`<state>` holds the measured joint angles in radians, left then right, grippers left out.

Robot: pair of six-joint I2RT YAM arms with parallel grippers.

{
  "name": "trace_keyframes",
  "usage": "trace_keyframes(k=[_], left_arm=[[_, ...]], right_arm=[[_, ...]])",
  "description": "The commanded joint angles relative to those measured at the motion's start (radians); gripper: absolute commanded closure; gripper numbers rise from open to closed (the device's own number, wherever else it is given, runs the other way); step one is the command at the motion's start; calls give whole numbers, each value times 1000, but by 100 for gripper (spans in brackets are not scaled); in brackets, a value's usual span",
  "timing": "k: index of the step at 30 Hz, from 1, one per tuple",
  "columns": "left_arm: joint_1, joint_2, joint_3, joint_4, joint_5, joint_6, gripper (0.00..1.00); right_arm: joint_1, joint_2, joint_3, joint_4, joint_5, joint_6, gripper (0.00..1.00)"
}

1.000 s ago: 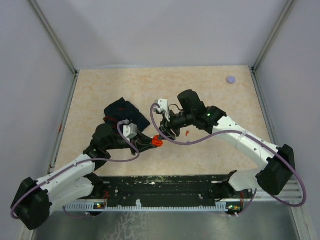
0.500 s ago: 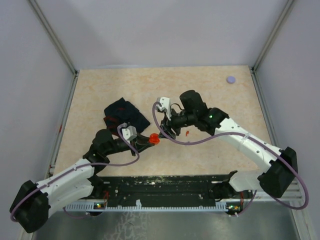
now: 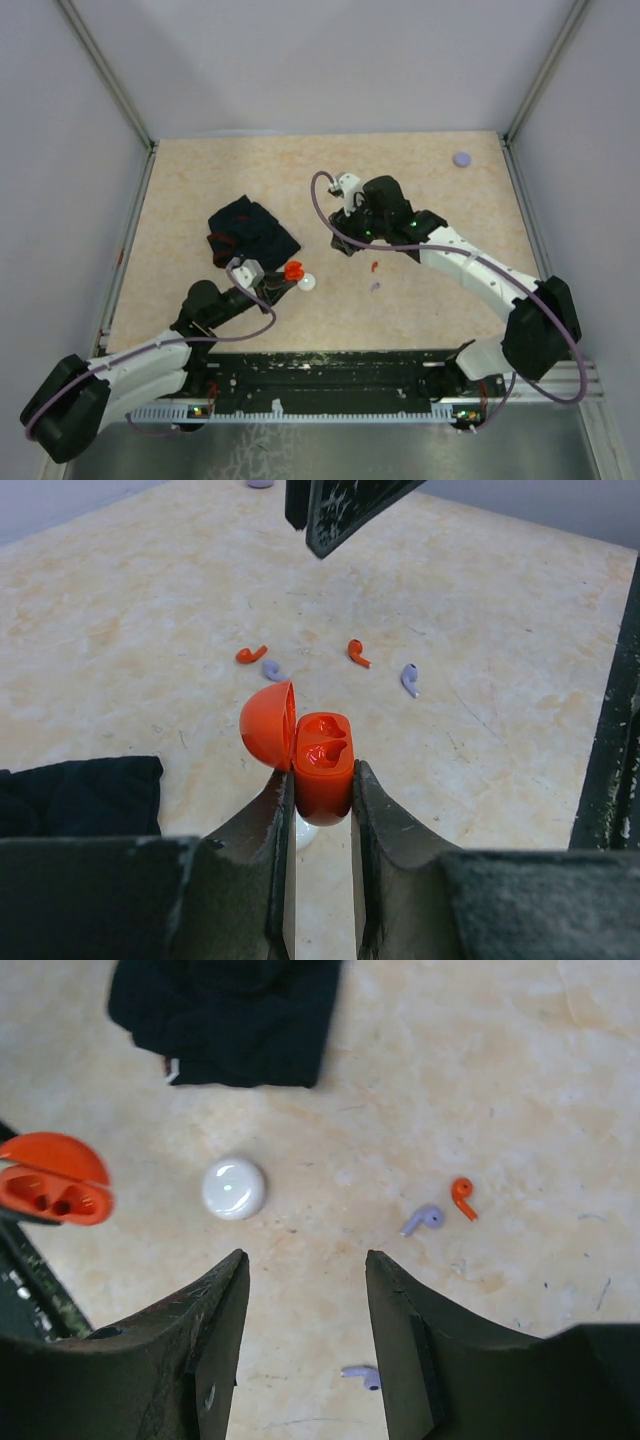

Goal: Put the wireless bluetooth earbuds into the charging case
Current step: Pick up the earbud from the center of the board.

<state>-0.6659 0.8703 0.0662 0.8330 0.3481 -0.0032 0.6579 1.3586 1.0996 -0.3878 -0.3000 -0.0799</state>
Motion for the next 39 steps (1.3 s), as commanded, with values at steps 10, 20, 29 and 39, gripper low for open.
trace_keyframes(k=[10, 20, 29, 39], left_arm=[[0, -27, -54, 119, -37, 35, 100], [0, -2, -42, 95, -20, 42, 100], [0, 12, -33, 86, -14, 45, 100], [0, 19, -28, 81, -6, 46, 100]], right_arm=[[-24, 265, 80, 147, 310, 143, 55], [-42, 450, 170, 126, 388, 166, 61], [-46, 540, 226, 118, 426, 165, 63], [-46, 568, 248, 93, 441, 166, 64]])
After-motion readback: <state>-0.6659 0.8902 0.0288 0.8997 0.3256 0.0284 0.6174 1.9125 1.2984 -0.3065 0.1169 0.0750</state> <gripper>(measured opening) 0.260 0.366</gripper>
